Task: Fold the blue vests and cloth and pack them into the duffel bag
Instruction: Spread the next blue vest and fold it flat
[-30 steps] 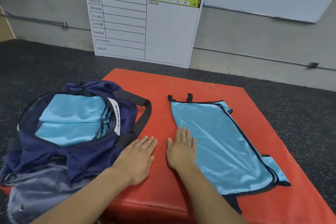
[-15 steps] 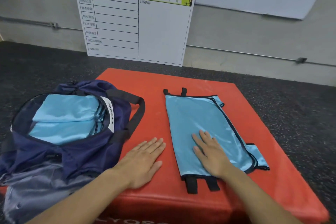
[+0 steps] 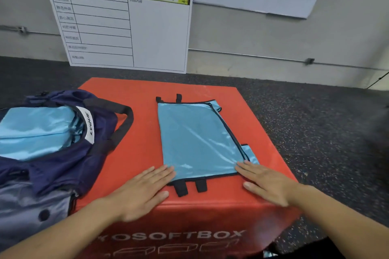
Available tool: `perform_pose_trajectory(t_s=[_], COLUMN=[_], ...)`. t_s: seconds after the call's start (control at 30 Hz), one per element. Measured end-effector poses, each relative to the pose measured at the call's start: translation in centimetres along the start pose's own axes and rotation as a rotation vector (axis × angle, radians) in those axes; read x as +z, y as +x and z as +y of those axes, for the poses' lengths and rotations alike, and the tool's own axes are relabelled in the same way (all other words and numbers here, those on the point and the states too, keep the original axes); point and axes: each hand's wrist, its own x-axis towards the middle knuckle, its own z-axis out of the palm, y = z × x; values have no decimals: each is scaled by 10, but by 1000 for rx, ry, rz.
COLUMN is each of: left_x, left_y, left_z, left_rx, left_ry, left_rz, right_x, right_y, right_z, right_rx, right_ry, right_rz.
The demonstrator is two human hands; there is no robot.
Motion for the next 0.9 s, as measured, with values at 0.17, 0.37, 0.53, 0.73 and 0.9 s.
perform_pose_trajectory(t_s=[0.17,0.37,0.53,0.73,0.9], left_x=[-12,-10,-6,-4,-1], left_y=[-25,-25,-8,16,25], left_z=[-10,-4,5,10,5], left_rx=[-78,-80,-39,32,65], left_ry=[8,55,57,53,-23], left_rz=[-8,24,87,122,92], right_x=[21,26,17,14,14], right_y=[-32,-20,-3,16,27], right_z=[51,57,44,35,29], right_rx=[101,86,42,-35,-50], right_ry=[136,-15,-58,-82,-40], right_rz=[102,191,192,221,196])
